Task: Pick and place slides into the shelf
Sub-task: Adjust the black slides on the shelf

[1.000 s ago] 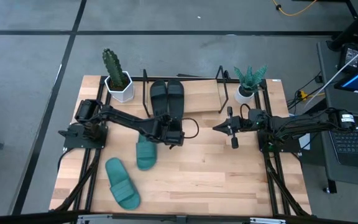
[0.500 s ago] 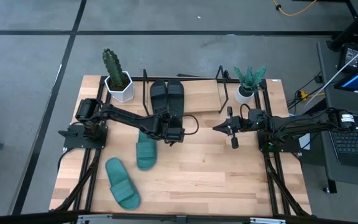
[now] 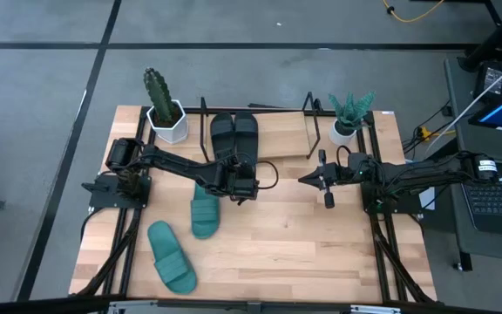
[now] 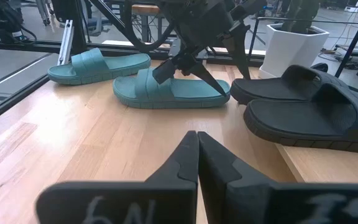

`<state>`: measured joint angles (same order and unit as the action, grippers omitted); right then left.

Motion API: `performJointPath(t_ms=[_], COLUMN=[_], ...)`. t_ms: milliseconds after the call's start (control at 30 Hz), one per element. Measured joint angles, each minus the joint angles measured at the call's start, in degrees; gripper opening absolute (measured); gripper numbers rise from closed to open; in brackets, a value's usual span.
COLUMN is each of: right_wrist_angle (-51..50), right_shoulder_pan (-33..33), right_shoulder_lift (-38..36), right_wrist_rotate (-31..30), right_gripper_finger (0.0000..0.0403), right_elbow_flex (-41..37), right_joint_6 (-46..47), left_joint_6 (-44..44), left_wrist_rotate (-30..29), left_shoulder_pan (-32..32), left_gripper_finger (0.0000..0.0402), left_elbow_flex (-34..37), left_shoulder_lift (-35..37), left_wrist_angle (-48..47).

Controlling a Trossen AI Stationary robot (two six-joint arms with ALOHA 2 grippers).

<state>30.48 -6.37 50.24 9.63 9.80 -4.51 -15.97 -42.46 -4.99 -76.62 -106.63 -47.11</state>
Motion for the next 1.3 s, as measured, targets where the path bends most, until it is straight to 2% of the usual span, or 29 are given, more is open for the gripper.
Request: performJointPath(t_ms=[200, 433, 600, 767, 1067, 1300], right_wrist_angle=[-0.2, -1.1, -1.2, -1.2, -1.2, -1.2], right_shoulder_pan=[0.0, 0.0, 0.0, 0.0, 0.0, 0.0], right_shoulder_lift=[0.0, 0.0, 0.0, 0.0, 0.0, 0.0], right_wrist_rotate=[0.0, 0.0, 0.0, 0.0, 0.0, 0.0], right_gripper_finger=[0.0005, 0.0005, 0.0005, 0.0005, 0.0005, 0.0005], right_elbow_flex=[0.0, 0.0, 0.0, 0.0, 0.0, 0.0], right_joint_6=[0.0, -0.1, -0.3, -0.3, -0.4, -0.5], left_joint_6=[0.0, -1.9, 2.6, 10.5, 10.6, 10.6], left_wrist_rotate=[0.1, 0.2, 0.0, 0.0, -5.3, -3.4], left_shoulder_pan=[0.0, 0.0, -0.1, 0.0, 0.1, 0.2], left_gripper_finger=[0.0193, 0.0193, 0.0193, 0.0193, 0.0192, 0.0192], left_elbow_flex=[0.0, 0.1, 0.5, 5.0, 7.4, 7.4], left_shoulder_lift=[0.0, 0.0, -0.1, -0.3, -0.4, -0.4], left_wrist_angle=[-0.4, -8.0, -4.9, 1.7, 3.9, 3.9])
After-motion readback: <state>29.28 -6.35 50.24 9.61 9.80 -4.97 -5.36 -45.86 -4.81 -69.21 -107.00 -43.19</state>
